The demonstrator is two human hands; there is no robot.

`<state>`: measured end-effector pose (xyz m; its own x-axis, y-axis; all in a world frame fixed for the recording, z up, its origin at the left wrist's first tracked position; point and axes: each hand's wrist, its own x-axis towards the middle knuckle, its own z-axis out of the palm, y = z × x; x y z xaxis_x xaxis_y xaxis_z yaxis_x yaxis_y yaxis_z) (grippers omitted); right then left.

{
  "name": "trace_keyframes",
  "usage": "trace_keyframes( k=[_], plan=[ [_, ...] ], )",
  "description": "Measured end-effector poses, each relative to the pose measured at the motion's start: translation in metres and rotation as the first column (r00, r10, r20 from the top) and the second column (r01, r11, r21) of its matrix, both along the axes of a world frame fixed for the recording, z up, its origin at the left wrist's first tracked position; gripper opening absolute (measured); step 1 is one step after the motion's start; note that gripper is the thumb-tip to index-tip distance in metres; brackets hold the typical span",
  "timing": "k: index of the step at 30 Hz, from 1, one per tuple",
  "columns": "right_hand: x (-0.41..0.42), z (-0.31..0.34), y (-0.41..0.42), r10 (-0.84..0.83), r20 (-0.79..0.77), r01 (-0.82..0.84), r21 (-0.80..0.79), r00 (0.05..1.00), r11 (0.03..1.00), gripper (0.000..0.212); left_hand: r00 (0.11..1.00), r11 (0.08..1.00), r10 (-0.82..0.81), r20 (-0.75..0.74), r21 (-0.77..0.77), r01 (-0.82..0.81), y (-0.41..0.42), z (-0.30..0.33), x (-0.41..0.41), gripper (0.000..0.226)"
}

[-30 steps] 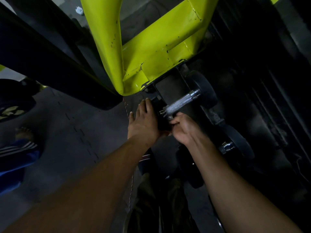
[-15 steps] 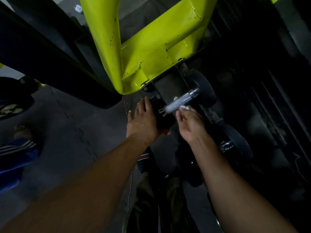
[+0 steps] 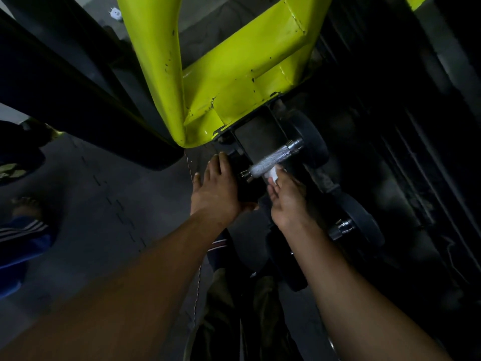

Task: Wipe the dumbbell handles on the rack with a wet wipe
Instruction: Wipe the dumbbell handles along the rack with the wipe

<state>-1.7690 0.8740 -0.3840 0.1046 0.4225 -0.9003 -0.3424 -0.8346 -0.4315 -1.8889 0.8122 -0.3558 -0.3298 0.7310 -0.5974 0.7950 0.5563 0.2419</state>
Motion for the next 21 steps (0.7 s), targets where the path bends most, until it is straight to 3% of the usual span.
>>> trace_keyframes(
  k=[5,10,14,17,21],
  plan=[
    [0.012,0.001,0.023,-0.412,-0.156,0.426,0.073,0.898,0.902,0.030,1.000,1.000,-0.011,-0.008,0.001,0.011,0.000,0.000,-0.001,0.146],
    [0.001,-0.007,0.022,-0.490,-0.147,0.505,0.101,0.859,0.857,0.038,1.000,1.000,-0.009,-0.015,0.004,0.009,-0.001,-0.001,0.000,0.146],
    [-0.013,-0.009,0.017,-0.337,-0.057,0.341,0.125,0.940,0.932,0.020,1.000,1.000,-0.012,-0.026,0.019,0.012,-0.002,-0.003,0.000,0.145],
    [-0.011,-0.008,0.009,-0.182,-0.017,0.182,0.058,0.983,0.981,0.018,1.000,1.000,-0.009,-0.018,0.006,0.009,-0.001,-0.003,0.001,0.146],
    [-0.008,-0.008,-0.010,0.225,-0.034,-0.225,0.001,0.974,0.974,0.019,1.000,1.000,-0.007,-0.016,0.003,0.007,-0.001,-0.004,0.000,0.147]
  ],
)
